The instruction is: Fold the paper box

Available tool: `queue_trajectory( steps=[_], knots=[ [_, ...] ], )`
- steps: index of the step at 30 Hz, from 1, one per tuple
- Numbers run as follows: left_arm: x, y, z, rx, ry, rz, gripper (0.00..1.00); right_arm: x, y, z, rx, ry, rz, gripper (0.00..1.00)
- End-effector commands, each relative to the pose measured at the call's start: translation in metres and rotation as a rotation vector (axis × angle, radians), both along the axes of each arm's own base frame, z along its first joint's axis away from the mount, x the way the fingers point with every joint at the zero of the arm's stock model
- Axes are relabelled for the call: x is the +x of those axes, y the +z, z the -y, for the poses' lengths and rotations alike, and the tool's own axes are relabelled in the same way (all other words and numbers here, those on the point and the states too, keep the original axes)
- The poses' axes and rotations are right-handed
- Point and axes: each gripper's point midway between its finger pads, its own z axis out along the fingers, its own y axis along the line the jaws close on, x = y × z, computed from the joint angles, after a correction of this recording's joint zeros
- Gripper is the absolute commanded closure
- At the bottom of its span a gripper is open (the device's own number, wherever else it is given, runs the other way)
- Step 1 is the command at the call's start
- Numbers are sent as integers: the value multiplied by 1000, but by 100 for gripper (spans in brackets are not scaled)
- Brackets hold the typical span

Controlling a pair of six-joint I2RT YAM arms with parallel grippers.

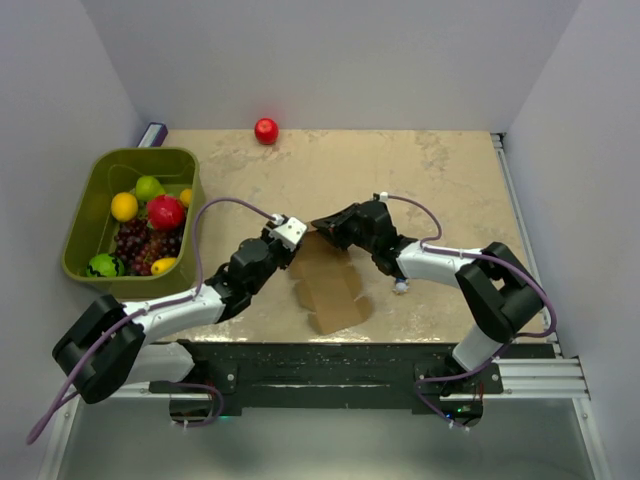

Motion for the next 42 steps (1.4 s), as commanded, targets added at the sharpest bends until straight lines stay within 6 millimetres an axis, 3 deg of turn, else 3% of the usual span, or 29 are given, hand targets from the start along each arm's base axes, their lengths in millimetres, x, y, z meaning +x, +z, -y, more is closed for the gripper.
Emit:
queue_trajectory(
  steps=[1, 2, 5, 9, 13, 17, 24, 29, 42],
  knots=[
    [0, 21, 4, -75, 17, 42, 39, 5, 2, -4, 30, -23, 6, 83],
    [0, 24, 2, -91, 40, 39, 26, 5, 3, -4, 38, -25, 4, 86],
    [-8, 33, -3, -177, 81, 7, 21, 6, 2, -2, 33, -34, 9, 87],
    [-36, 30, 9, -336, 23, -63, 26, 7, 1, -2, 30, -40, 6, 88],
    [-66, 21, 46, -472, -138, -188, 39, 7, -2, -2, 28, -41, 2, 94],
    [-87, 6, 77, -483, -270, -261, 41, 9, 1, 2, 24, -62, 7, 95],
    [-76, -8, 101, -480, -300, -276, 52, 6, -2, 4, 18, -61, 4, 96],
    [-72, -25, 108, -461, -298, -295, 60, 6, -2, 4, 18, -60, 2, 96],
    [-90, -106, 93, -351, -253, -466, 72, 2, 1, 7, 24, -61, 3, 96]
  ],
)
